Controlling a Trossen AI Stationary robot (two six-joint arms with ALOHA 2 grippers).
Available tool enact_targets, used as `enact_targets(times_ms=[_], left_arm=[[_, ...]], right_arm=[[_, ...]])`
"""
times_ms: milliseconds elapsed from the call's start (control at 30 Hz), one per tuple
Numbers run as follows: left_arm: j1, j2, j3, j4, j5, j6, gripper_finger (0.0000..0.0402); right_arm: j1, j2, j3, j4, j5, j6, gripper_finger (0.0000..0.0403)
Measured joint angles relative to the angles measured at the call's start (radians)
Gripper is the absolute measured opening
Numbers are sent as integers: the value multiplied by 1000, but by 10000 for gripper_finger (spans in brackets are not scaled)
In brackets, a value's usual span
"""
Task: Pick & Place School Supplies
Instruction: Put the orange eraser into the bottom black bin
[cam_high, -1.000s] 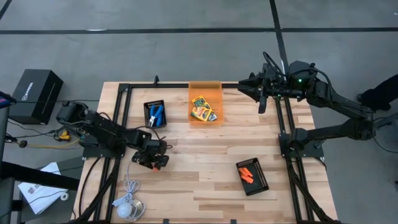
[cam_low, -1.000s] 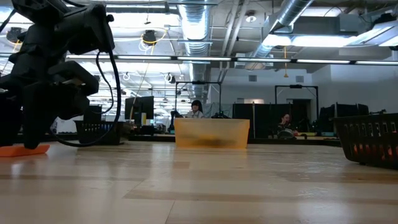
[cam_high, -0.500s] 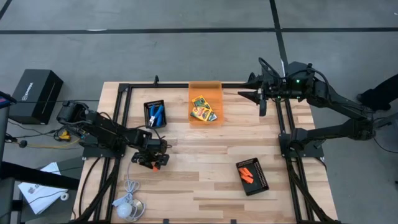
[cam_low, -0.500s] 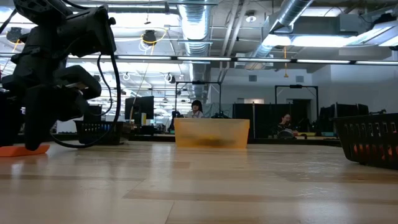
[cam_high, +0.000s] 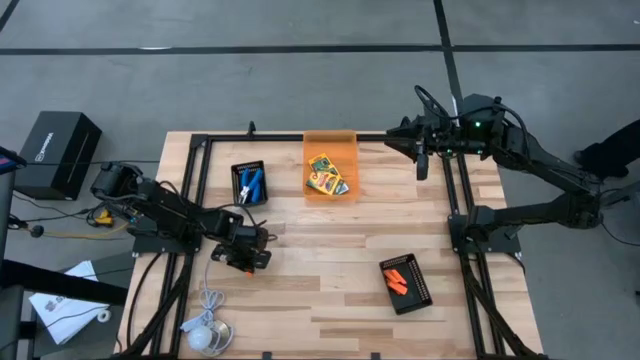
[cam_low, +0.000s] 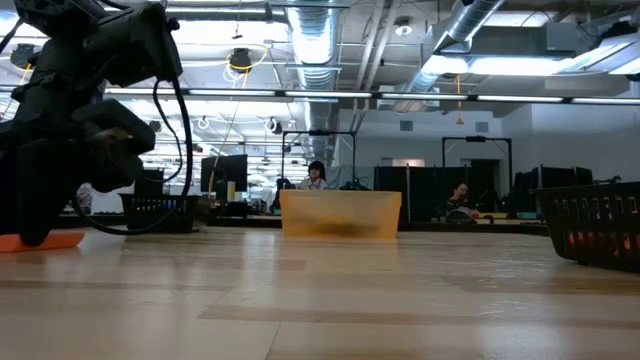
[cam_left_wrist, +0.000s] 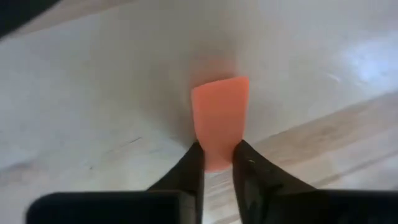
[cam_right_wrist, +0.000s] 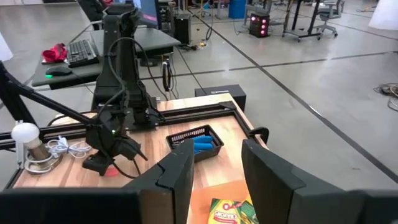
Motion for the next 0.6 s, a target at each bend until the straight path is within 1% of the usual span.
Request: enact_targets(times_ms=[33,167,233,400,467,500,533,567,600], left_arm=[[-1,0,-3,20,3,20,43],[-3,6,-10,102,-13,35,43],[-3,21,-10,131,-4,51,43],[3,30,-8,131,-10,89,42],[26,22,-8,127,19,136,42],[37,-24,-20,128,-25,174,40],[49,-70,-22,137,-132,230,26],[66,-112,-27,161,-340,286,12],[90,-137,-25,225,-669,339,2]], right_arm=[[-5,0,0,-2,0,0,127],[-30,0,0,-3,0,-7,127],[-42,0,0,0,1,-16,127],[-75,0,0,46,1,-15,127],[-87,-2,0,68,2,-16,127],[-96,-3,0,78,2,-15,127],[-103,-4,0,90,2,-15,127],[-110,-3,0,100,2,-15,127],[-117,-3,0,106,2,-15,127]])
